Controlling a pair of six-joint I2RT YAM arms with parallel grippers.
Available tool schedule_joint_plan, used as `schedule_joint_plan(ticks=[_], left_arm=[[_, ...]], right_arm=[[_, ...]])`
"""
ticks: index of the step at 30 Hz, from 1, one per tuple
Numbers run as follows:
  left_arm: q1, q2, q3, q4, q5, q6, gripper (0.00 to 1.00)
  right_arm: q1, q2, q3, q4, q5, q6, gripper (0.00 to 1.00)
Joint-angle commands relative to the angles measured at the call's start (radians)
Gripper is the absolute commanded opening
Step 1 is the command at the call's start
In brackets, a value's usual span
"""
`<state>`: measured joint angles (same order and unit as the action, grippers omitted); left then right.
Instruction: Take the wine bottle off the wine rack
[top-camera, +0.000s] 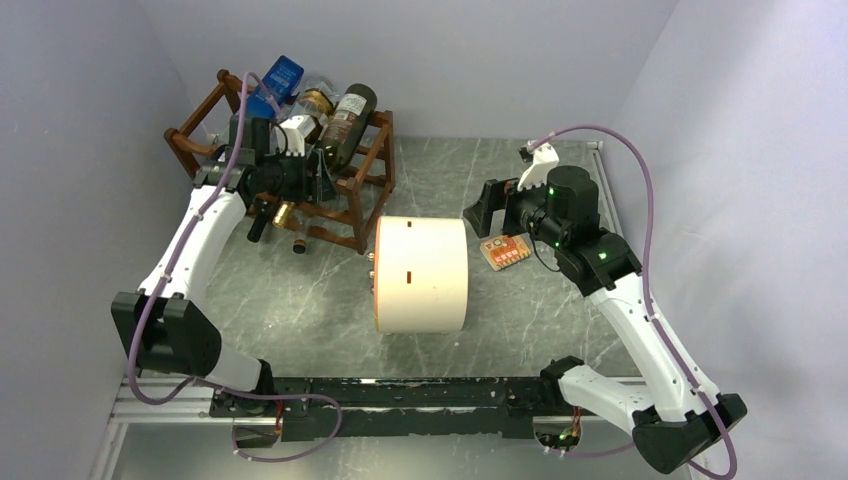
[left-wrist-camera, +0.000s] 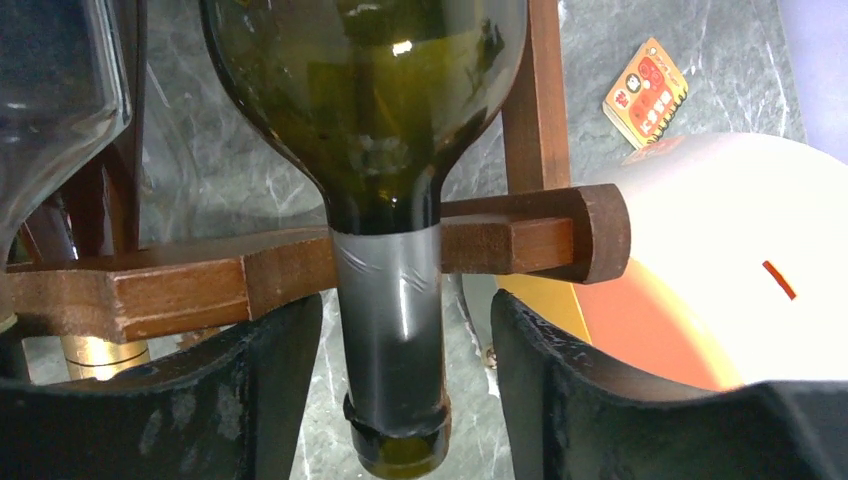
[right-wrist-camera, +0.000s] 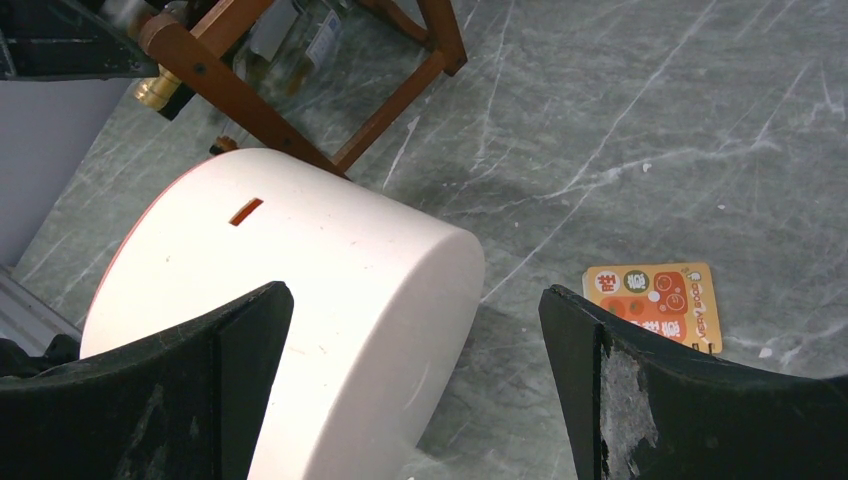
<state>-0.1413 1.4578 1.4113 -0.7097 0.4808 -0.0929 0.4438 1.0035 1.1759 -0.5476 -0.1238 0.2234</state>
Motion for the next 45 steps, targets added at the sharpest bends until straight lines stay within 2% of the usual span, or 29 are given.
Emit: schedule_joint_plan(ticks=[1,6,8,12,15,19,30,37,45], left_arm=[[-0.004,0.019,0.032,0.033,0.041,0.008,0.63],[-0.002,-0.006,0.013,0.064,0.038,0.004,0.49],[0.002,-0.017,0.005,0.076,0.051,-0.003,0.4],[0.018,-0.037,-0.004,0.088,0.114,-0.017,0.28],[0.045,-0.065,-0.037,0.133,0.186,-0.05,0.23],[0.088,-0.101,-0.083,0.206,0.284,-0.114,0.09],[0.109,-0.169,-0.149,0.368,0.455,-0.261,0.07],[0.117,-0.194,-0.211,0.556,0.547,-0.459,0.07],[0.118,-0.202,-0.202,0.544,0.465,-0.582,0.07]], right_arm=[[-0.01,-0.023,0.008,0.007,-0.006,-0.004,1.0],[-0.01,-0.038,-0.004,0.019,-0.005,-0.005,1.0],[-0.01,-0.034,-0.004,0.019,0.004,-0.004,1.0],[-0.01,-0.037,0.013,0.032,0.004,0.004,1.0],[-0.01,-0.041,0.016,0.049,-0.003,0.005,1.0],[-0.009,-0.034,0.018,0.049,-0.01,0.012,1.0],[-0.01,-0.022,0.017,0.055,-0.032,0.035,1.0],[-0.01,-0.017,0.02,0.057,-0.039,0.042,1.0],[-0.009,0.04,0.045,0.045,-0.073,0.034,1.0]])
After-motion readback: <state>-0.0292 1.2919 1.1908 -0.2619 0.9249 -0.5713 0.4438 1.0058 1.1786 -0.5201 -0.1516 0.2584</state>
